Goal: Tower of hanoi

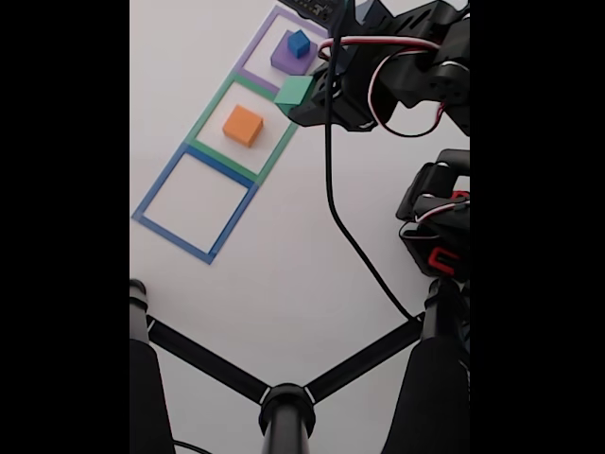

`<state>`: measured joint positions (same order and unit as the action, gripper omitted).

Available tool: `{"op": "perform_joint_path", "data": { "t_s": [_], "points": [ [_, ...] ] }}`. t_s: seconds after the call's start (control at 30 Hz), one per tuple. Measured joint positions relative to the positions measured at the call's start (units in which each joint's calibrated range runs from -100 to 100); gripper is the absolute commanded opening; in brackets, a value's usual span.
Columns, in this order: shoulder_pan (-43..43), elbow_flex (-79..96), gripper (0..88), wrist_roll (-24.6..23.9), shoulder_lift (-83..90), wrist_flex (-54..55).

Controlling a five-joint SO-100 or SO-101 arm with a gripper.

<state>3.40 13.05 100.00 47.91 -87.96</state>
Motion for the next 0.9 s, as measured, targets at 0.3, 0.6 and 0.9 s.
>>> {"op": "perform_joint_path", "data": {
  "t_s": [0.3,0.6,0.9],
  "points": [
    [-1.64,5.13,8.3,0.0,2.45,2.57],
    [-4.5,32.2,8.7,0.0,5.91,28.33],
    [-4.58,57.27,8.9,0.0,1.77,65.17]
  ]
}}
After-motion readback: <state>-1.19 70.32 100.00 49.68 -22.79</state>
